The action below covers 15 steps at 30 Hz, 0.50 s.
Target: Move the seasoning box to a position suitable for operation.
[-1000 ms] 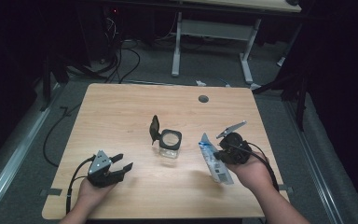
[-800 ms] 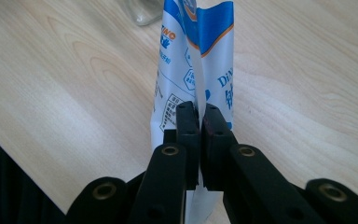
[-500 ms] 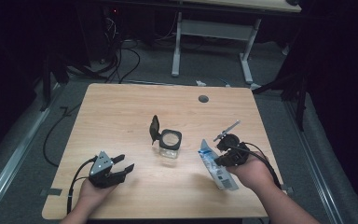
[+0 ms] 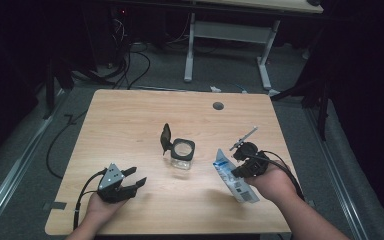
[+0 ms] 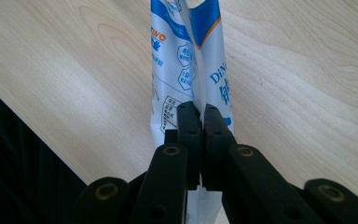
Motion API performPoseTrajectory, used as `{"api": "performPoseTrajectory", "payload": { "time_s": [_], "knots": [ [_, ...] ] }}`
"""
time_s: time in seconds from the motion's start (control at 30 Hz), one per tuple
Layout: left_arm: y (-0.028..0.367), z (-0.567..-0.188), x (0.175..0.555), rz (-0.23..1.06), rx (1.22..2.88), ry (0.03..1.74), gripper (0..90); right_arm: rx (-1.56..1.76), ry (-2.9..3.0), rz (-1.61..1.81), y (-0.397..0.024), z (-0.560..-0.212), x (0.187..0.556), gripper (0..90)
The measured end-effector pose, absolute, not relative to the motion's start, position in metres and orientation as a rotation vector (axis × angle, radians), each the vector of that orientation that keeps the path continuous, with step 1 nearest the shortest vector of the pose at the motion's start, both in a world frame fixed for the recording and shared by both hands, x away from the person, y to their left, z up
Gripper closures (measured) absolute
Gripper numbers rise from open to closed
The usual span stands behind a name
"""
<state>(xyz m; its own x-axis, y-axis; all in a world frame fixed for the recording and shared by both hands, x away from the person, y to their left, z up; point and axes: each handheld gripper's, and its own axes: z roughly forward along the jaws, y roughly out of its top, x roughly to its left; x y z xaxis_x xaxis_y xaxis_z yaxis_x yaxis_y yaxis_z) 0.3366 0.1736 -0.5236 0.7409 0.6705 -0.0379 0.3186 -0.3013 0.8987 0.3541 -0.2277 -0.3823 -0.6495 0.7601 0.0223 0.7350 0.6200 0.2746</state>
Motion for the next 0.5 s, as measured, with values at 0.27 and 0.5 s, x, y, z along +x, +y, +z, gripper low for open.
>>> {"api": "performPoseTrajectory", "payload": {
  "time_s": [0.27,0.5],
  "knots": [
    [0.165,-0.522,0.331,0.426,1.916,0.708,43.4,1.263,2.757,0.355,-0.224,-0.381,0.357,88.9],
    [0.161,-0.521,0.327,0.422,1.905,0.678,42.4,1.25,2.755,0.349,-0.219,-0.377,0.361,88.8]
  ]
}}
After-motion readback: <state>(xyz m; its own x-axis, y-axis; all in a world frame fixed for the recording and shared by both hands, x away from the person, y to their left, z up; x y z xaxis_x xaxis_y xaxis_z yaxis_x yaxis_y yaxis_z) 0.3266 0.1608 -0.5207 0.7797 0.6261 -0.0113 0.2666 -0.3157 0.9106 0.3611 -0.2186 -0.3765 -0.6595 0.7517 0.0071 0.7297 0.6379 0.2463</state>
